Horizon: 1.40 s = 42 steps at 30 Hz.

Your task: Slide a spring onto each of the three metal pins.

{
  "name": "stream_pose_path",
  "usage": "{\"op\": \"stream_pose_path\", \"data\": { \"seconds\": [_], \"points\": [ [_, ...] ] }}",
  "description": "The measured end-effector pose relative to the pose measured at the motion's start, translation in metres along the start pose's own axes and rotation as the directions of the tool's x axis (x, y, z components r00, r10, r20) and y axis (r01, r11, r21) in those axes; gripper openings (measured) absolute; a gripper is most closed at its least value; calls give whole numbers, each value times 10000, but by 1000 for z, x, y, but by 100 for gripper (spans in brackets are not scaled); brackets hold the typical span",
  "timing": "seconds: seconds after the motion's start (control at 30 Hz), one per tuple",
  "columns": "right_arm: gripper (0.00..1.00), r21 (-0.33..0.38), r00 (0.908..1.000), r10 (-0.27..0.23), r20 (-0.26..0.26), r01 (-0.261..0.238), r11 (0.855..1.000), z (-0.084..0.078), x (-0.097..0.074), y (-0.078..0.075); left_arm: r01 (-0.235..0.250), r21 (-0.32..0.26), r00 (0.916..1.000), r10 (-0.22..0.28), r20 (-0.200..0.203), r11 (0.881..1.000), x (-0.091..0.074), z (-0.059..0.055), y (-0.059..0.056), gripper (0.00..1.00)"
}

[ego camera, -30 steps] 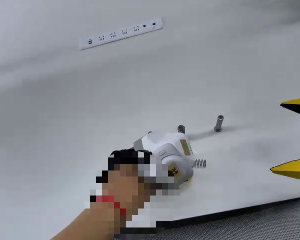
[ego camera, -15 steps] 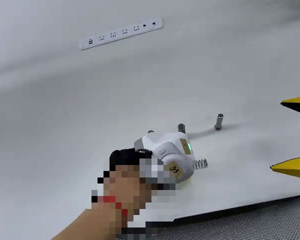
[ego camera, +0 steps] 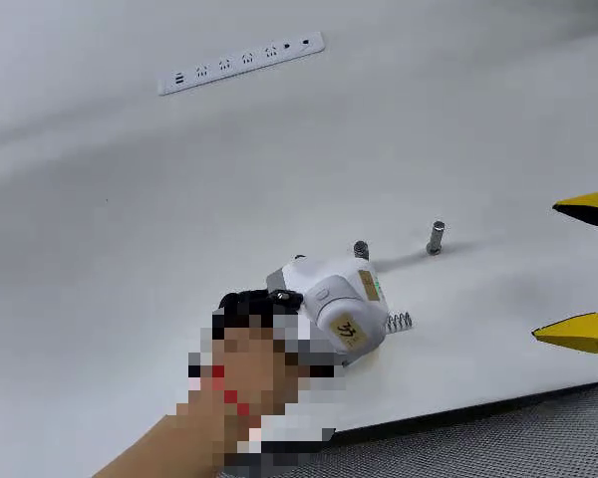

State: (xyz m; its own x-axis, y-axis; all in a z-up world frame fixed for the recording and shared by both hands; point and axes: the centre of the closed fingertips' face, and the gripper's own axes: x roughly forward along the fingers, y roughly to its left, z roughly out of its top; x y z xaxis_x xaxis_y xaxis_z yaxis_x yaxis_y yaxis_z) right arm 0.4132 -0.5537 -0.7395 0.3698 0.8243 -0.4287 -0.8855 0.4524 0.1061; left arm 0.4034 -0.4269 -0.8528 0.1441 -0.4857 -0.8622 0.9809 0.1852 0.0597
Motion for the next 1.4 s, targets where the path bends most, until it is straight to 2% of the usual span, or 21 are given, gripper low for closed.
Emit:
{"op": "stream_pose_path", "data": {
  "seconds": [0.37, 0.5, 0.73, 0.83, 0.87, 1.0, 1.07, 1.1, 1.17, 1.2, 1.27, 1.33, 1.4],
  "points": [
    [80, -51, 9997, 230, -66, -231, 9997, 3, 6, 6, 0, -402, 9984, 22, 565, 9992, -9, 7, -3, 11],
    [78, -13, 9994, 352, -29, -352, 9994, 7, 8, 9, -17, -659, 9954, 80, 955, 9978, -17, 12, -4, 11],
    [74, -50, 9981, 619, 45, -618, 9981, 18, 14, 14, -162, -1055, 9808, 363, 1915, 9943, -37, 30, -3, 11],
    [72, 23, 9970, 763, 144, -764, 9971, 24, 17, 18, -225, -1205, 9697, 510, 2389, 9925, -47, 39, -2, 11],
    [71, 69, 9963, 826, 227, -828, 9965, 28, 19, 19, -238, -1286, 9624, 575, 2655, 9914, -52, 44, -1, 11],
    [66, 218, 9924, 1119, 511, -1131, 9933, 40, 24, 26, -306, -1526, 9412, 799, 3284, 9878, -67, 56, 3, 11],
    [62, 356, 9900, 1251, 644, -1276, 9912, 46, 27, 28, -309, -1648, 9275, 898, 3629, 9858, -75, 63, 5, 11],
    [60, 522, 9879, 1321, 807, -1366, 9893, 51, 30, 30, -334, -1656, 9178, 959, 3853, 9856, -80, 67, 6, 11],
    [55, 839, 9854, 1409, 957, -1490, 9853, 56, 32, 31, -352, -1695, 9067, 1028, 4091, 9849, -86, 72, 6, 11],
    [53, 920, 9836, 1427, 1105, -1531, 9839, 61, 34, 30, -325, -1760, 8965, 1066, 4300, 9838, -90, 76, 7, 11],
    [47, 1129, 9822, 1447, 1198, -1583, 9809, 67, 36, 30, -304, -1883, 8826, 1147, 4559, 9816, -97, 81, 9, 11],
    [39, 1411, 9799, 1506, 1310, -1688, 9755, 72, 37, 30, -342, -1901, 8759, 1210, 4670, 9812, -100, 82, 10, 11],
    [34, 1771, 9748, 1596, 1557, -1865, 9664, 78, 38, 30, -315, -1997, 8647, 1269, 4859, 9794, -105, 85, 11, 11]
  ]
}}
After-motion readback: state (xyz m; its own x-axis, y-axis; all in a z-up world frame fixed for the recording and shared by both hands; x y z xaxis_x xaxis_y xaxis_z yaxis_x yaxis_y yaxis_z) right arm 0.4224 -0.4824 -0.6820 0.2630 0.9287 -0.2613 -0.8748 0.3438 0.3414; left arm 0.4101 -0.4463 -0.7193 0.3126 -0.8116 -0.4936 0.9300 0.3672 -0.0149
